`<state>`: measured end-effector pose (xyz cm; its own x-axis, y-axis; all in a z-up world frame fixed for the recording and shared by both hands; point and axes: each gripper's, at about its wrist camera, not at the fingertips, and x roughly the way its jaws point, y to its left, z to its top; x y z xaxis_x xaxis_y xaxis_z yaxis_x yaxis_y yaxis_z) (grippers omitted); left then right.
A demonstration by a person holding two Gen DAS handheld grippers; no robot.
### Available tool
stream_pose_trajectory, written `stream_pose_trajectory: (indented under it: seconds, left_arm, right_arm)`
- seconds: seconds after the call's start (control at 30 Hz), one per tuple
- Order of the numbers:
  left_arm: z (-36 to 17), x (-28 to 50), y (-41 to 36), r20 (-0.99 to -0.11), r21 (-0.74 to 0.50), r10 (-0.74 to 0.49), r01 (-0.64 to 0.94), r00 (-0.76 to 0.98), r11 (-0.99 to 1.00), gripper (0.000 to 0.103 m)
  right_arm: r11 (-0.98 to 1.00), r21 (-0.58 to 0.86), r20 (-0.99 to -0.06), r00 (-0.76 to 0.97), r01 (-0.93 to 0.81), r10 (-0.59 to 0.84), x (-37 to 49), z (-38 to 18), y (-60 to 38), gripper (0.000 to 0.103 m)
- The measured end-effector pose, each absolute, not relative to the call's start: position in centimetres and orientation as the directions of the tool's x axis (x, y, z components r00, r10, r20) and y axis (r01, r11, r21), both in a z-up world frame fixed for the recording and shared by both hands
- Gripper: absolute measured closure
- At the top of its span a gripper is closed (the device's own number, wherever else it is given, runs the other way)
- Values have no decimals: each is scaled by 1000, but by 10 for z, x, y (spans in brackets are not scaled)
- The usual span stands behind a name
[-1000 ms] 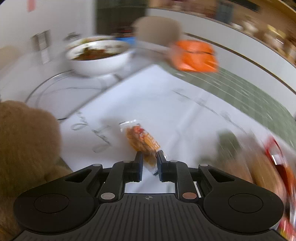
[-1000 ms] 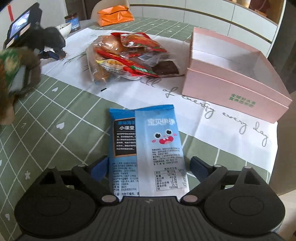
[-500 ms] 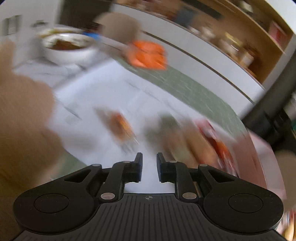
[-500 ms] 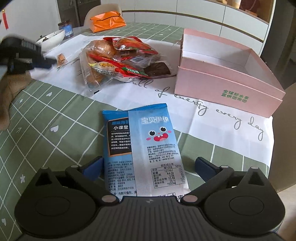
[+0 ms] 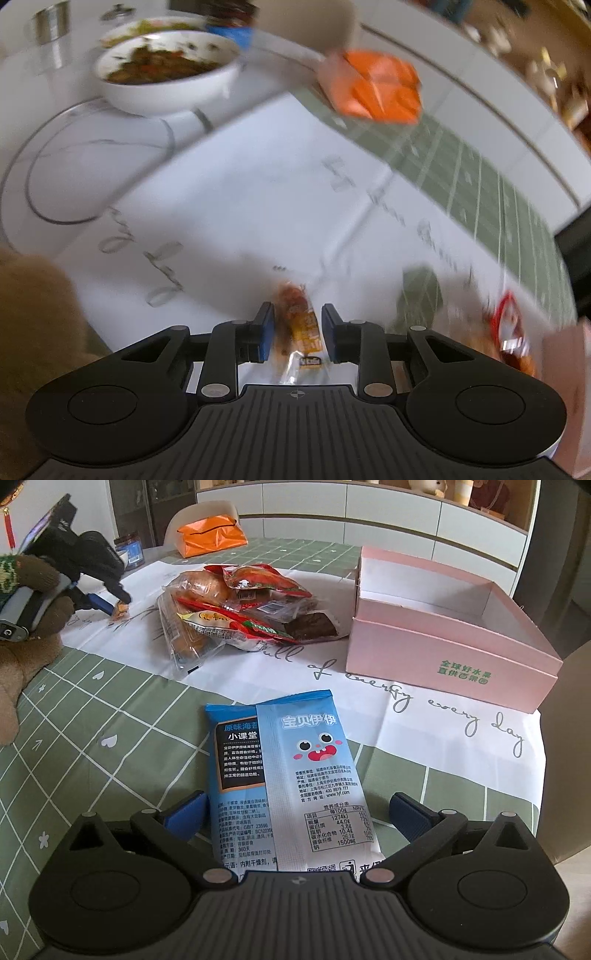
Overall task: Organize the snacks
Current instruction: 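Grasp a small orange wrapped snack stick with the left tool while the right tool holds the blue packet, then carry both snacks over the pink box and open both tools to drop them inside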
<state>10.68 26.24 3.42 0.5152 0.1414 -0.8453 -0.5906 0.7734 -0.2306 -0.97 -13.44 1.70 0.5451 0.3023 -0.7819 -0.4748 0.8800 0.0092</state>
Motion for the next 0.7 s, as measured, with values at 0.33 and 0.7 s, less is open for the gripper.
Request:
stream_pose_trajectory:
  seconds: [0.33,0.7]
  left_arm:
    - [49,57,194,-805,-130,97,-333,585,934,77]
    - [40,-34,84,-814,-402,-333,-47,476,915,77]
  right_arm:
    - [871,10,-781,540,-492,314,-9,17,-136,0]
    - [855,12,-804,504,-518,317,1,19,-132,0]
